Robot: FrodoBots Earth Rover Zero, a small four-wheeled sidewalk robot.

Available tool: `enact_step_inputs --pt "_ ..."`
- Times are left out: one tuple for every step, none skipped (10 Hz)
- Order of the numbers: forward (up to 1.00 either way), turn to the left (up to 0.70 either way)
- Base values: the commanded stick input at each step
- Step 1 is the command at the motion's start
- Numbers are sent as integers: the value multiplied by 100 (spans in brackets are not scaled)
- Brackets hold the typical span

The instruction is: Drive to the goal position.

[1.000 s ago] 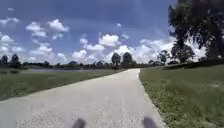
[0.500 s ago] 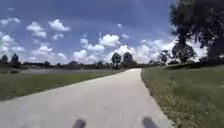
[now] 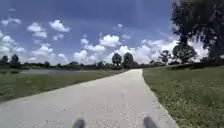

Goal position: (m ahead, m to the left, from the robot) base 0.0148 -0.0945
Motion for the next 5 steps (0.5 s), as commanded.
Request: enact_step_inputs --pt "70 0" --pt "70 0" --pt "70 0" --pt "70 0" --pt "70 0"
